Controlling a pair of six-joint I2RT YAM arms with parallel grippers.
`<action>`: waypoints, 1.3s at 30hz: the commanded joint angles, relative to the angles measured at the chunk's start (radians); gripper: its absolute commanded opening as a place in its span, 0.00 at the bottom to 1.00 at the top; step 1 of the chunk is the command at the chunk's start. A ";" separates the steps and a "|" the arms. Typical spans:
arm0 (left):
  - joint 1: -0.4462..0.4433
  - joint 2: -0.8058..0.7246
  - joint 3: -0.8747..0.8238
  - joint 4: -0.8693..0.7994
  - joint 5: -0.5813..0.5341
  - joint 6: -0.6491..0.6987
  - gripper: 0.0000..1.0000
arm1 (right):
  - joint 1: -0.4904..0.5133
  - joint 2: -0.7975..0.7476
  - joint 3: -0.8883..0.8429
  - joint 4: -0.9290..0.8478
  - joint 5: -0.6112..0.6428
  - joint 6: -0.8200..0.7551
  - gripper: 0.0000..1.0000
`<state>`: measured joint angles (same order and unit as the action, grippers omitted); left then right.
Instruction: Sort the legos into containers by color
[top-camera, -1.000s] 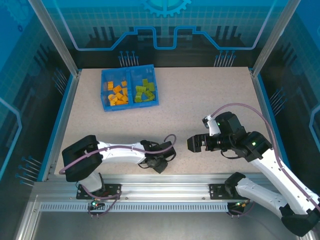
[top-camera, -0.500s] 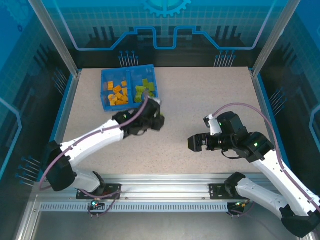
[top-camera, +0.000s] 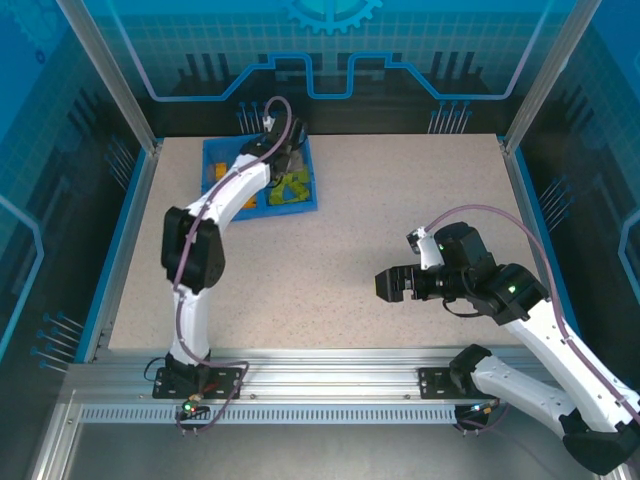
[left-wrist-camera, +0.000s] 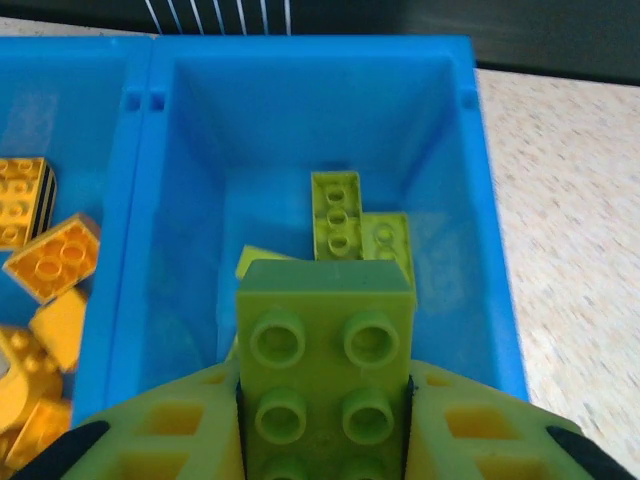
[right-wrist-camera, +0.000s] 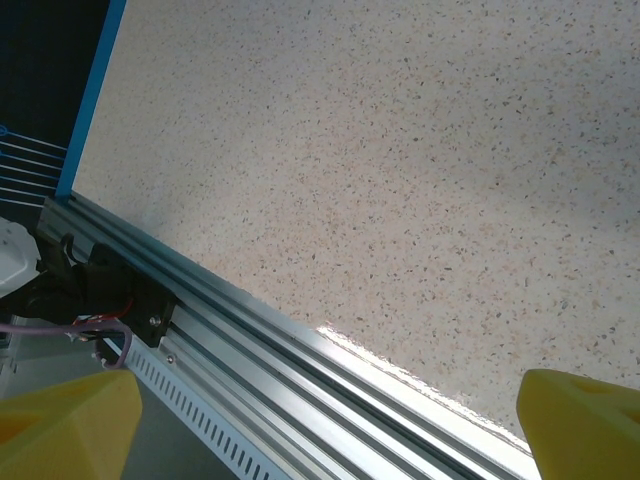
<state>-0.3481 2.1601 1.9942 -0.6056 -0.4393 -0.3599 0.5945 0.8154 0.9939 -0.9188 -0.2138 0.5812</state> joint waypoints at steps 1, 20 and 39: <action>0.029 0.103 0.135 -0.053 -0.064 0.013 0.28 | -0.016 -0.013 0.020 0.005 -0.003 0.022 0.97; 0.080 0.364 0.412 -0.073 -0.062 0.019 0.49 | -0.014 -0.020 -0.029 0.442 0.216 -0.118 1.00; -0.048 -0.522 -0.443 0.311 0.125 -0.072 0.53 | -0.049 0.014 -0.109 0.413 0.549 -0.150 1.00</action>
<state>-0.3424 1.8584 1.7161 -0.4816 -0.3614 -0.3977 0.5777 0.8295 0.9222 -0.5301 0.1711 0.4694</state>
